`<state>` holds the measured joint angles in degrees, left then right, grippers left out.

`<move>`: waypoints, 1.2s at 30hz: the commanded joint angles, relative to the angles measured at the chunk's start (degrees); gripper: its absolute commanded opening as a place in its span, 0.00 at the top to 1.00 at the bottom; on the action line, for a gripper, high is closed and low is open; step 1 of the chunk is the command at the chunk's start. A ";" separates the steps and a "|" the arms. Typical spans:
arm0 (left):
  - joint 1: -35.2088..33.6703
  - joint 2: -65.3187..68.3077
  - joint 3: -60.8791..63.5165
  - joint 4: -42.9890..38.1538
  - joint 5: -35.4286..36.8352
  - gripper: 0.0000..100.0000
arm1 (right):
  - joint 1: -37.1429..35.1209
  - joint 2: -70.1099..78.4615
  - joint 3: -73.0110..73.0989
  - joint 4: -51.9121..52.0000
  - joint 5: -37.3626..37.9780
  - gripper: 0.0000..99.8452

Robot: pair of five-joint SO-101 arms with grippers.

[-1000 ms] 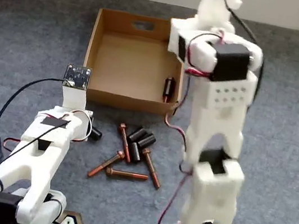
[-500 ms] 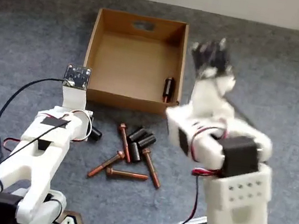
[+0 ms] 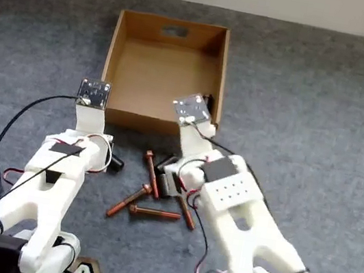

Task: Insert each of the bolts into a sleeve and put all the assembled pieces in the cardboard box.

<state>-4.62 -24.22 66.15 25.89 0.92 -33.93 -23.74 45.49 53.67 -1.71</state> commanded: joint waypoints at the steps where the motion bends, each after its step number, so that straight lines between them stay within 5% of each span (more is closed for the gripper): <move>1: 0.92 0.04 -1.10 -0.97 -0.44 0.93 | -0.40 5.14 -1.01 -3.65 -0.70 0.83; 29: 0.92 0.04 -1.10 -1.05 -0.44 0.93 | -5.23 22.20 -11.56 -3.91 -0.62 0.78; 36: 0.92 0.04 -1.10 -1.05 -0.44 0.93 | -5.23 22.37 -11.38 -3.82 -0.62 0.84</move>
<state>-4.62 -24.22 66.15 25.71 0.92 -38.24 -1.49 34.68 49.89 -1.98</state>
